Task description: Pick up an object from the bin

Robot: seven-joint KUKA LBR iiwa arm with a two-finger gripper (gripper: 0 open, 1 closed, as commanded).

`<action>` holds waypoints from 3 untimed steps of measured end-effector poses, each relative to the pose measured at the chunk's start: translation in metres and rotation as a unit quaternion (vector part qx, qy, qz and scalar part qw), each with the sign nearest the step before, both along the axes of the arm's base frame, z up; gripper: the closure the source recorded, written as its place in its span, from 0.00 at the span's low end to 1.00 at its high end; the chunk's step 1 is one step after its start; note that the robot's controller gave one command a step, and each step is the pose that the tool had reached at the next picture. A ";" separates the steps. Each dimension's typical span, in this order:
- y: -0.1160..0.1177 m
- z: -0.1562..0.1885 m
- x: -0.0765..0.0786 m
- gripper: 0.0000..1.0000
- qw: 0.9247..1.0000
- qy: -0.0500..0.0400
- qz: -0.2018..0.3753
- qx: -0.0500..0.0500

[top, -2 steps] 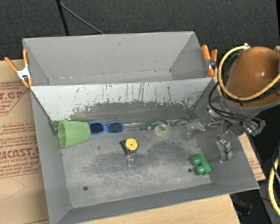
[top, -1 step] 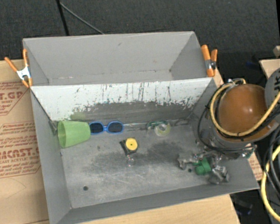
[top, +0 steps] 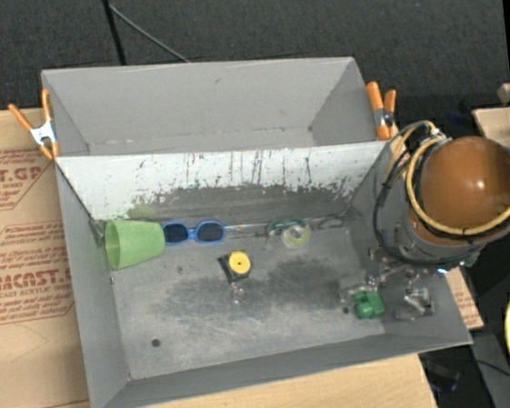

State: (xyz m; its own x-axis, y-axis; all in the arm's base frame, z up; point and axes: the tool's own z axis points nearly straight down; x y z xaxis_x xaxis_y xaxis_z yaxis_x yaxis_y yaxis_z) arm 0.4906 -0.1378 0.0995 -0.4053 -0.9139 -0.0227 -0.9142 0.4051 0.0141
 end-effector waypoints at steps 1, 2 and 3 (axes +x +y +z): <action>0.017 0.006 0.011 0.00 1.000 -0.002 -0.014 -0.011; 0.014 0.006 0.010 1.00 1.000 -0.002 -0.016 -0.012; -0.001 0.027 0.044 1.00 1.000 -0.005 -0.010 -0.013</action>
Offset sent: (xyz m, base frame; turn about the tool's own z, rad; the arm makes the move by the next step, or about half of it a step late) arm 0.0102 0.0123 0.0064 0.0304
